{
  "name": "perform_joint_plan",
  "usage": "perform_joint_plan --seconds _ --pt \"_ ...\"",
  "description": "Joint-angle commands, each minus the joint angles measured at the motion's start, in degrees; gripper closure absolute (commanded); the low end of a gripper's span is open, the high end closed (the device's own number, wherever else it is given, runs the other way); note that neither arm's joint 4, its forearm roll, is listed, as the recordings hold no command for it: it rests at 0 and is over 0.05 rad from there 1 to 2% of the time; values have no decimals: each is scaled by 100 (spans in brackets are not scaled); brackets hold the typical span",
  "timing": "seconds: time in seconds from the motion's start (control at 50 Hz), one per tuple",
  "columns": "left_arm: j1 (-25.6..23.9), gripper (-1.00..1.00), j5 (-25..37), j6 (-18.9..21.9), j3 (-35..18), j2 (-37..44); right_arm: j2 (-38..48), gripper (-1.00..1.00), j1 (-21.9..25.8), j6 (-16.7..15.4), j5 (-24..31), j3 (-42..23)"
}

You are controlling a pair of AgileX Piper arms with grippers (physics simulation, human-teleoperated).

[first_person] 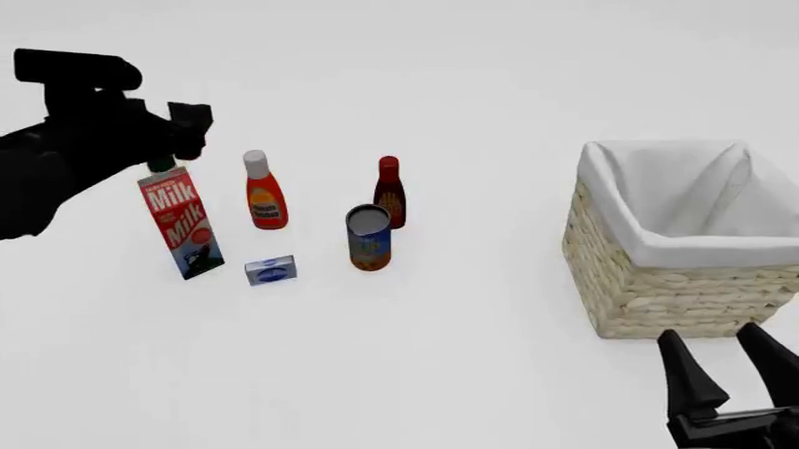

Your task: Pick the ketchup and place it in the basket.

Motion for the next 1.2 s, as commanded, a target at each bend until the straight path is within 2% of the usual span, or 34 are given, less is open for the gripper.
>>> perform_joint_plan --seconds 0.02,0.14,0.3,0.66,1.2 --pt "16 -100 182 55 -474 448 174 -100 26 45 -135 1" --pt "-3 -100 196 70 -506 523 211 -100 47 70 -167 1" --pt "50 -100 331 10 -843 971 232 -100 61 67 -193 1" --pt "213 -100 801 -243 -1980 1852 408 -100 55 45 -338 1" --pt "293 -100 802 -306 -2672 2780 565 -100 -5 21 -458 2"
